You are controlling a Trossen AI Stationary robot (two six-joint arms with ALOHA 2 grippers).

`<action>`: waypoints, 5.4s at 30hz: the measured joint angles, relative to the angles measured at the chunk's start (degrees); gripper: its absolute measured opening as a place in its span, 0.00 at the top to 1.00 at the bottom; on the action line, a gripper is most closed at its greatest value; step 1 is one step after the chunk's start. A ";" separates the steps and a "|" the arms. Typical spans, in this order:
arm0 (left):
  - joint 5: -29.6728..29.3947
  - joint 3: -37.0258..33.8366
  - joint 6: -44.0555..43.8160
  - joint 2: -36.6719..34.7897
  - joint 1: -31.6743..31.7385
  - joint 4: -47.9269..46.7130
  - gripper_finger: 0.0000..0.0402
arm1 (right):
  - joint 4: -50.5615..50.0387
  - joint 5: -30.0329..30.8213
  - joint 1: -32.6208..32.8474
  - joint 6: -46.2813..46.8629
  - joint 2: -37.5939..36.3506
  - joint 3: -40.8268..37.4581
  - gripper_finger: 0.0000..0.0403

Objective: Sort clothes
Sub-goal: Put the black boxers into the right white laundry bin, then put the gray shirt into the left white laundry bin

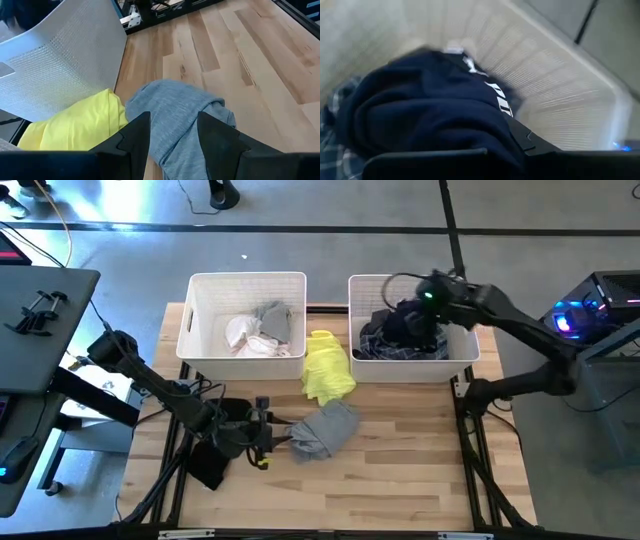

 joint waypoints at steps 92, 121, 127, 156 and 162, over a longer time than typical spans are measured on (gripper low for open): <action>7.78 -14.57 -50.06 0.20 -25.31 -10.25 0.98 | 87.76 0.74 71.02 -10.86 -4.89 -39.50 0.52; 45.66 43.51 28.47 20.52 38.15 3.02 1.00 | 103.59 12.18 85.71 -27.95 -4.81 -39.50 0.52; 45.50 65.92 20.13 37.07 45.70 -8.51 1.00 | 105.72 21.16 90.42 -30.81 -4.83 -39.50 0.52; 35.58 89.07 15.55 57.01 49.23 -28.84 0.52 | 103.68 23.47 90.74 -27.15 -4.83 -39.75 0.52; 35.23 89.12 19.68 48.64 45.13 -40.30 0.53 | 102.65 24.54 90.73 -25.66 -4.18 -39.76 0.52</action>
